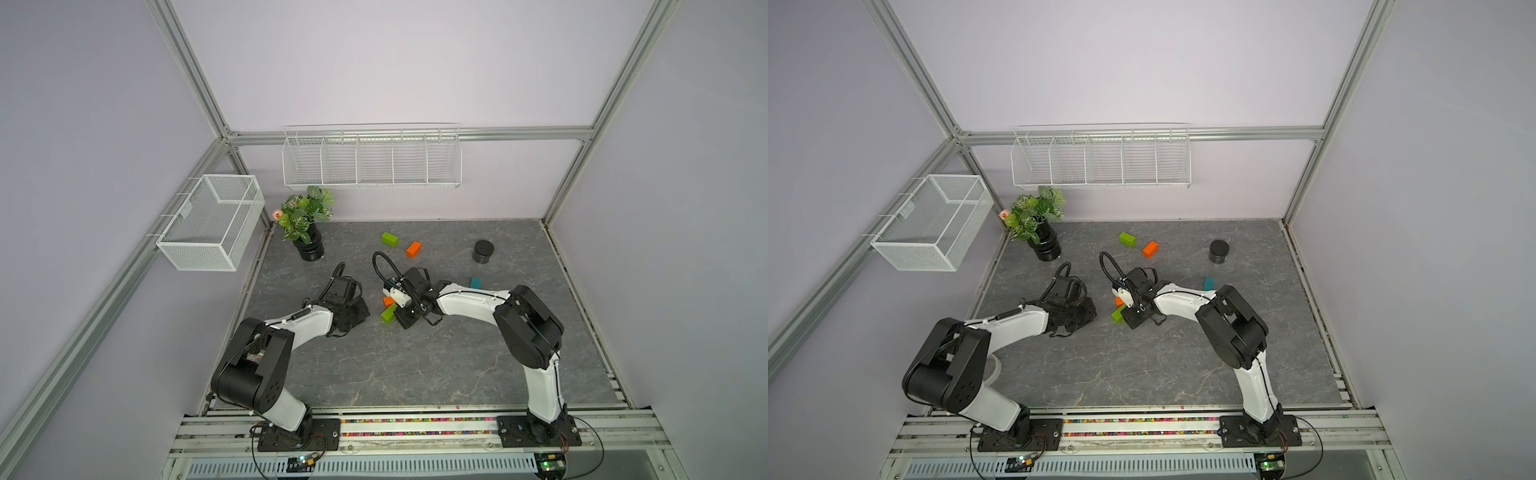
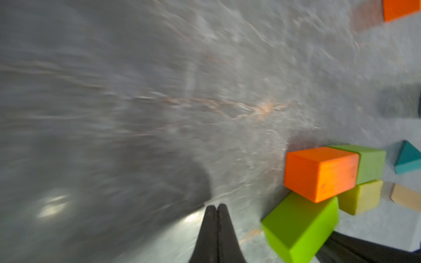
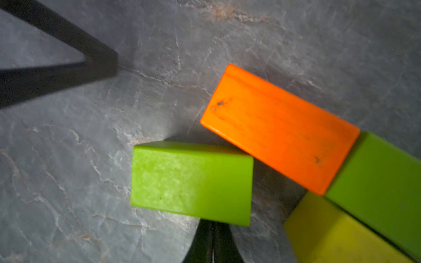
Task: Assemble a piece of candy with building blocks
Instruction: Assemble the building block at the center of the board.
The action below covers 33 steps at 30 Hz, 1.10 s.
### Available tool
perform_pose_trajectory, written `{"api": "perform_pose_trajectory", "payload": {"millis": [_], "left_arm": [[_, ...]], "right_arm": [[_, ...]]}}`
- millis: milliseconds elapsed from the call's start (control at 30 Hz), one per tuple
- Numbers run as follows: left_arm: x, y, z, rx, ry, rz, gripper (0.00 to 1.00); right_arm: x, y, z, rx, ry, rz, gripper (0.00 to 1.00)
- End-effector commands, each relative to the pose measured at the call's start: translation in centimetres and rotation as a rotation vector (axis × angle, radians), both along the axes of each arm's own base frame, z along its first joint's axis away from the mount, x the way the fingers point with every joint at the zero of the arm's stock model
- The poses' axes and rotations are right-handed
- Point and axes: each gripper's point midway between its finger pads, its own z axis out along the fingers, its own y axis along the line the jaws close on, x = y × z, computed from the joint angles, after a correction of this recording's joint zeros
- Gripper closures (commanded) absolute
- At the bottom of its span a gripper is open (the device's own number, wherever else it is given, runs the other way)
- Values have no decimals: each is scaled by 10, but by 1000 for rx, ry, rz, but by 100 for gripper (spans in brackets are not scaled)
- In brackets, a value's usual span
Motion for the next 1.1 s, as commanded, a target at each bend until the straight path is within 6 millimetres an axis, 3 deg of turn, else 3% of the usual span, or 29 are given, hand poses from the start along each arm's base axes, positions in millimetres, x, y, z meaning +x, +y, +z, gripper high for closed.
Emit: {"api": "perform_pose_trajectory", "payload": {"millis": [0,167,433,600,867,1067], "left_arm": [[-20,14,-2,34,65,24,100],[-33,-15,-11,-80,137,-49,100],[-37,-41,-21,-135,152,-81,100],[-29,-50,-32,-165,155,-72,100],[-14,-60,-41,-166,168,-88,100],[-11,-60,-42,-158,167,-92,100]], "right_arm": [[-2,-6,7,0,-7,0,92],[-1,-6,11,9,-13,-12,90],[2,-10,68,118,-115,-38,77],[14,-29,95,153,-192,-113,74],[23,-62,93,123,-201,-189,74],[33,-82,69,53,-179,-246,75]]}}
